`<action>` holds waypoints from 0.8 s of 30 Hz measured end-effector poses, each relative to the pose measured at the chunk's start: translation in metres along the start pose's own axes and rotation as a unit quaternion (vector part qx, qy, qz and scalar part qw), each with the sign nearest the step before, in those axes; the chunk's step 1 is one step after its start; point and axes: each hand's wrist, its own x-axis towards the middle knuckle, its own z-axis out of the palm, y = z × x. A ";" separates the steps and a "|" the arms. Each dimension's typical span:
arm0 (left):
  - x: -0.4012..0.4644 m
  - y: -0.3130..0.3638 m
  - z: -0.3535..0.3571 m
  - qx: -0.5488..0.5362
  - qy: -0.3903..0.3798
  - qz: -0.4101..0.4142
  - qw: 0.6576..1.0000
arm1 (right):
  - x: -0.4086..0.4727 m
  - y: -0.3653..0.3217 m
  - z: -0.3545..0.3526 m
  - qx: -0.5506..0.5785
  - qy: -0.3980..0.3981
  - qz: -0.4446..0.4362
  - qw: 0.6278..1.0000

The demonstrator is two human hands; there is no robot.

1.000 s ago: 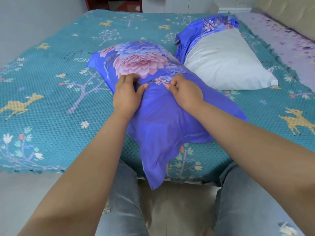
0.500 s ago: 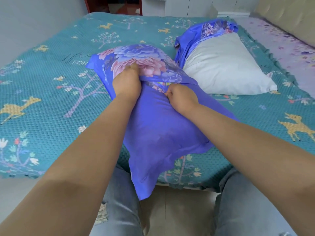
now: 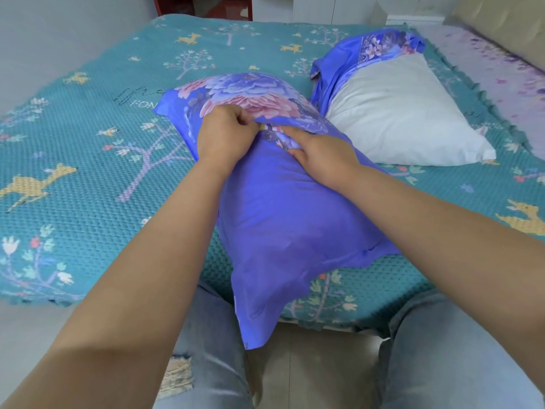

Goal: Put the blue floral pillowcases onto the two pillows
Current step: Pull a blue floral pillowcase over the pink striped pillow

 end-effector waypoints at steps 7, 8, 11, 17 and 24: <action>0.001 0.015 0.002 0.044 0.025 0.052 0.997 | 0.007 -0.004 -0.004 0.205 0.124 0.131 0.962; 0.002 0.016 0.000 0.053 0.030 0.060 0.996 | 0.005 -0.007 -0.005 0.242 0.140 0.132 0.951; 0.002 0.013 -0.003 0.108 0.058 0.112 0.986 | -0.012 -0.015 -0.006 0.240 0.065 0.048 0.967; -0.016 0.019 0.001 0.099 0.070 0.198 0.973 | 0.003 -0.016 0.002 0.030 -0.069 -0.054 0.996; -0.024 0.009 -0.007 0.095 0.067 0.224 0.968 | 0.058 -0.027 0.028 0.031 -0.095 0.019 0.995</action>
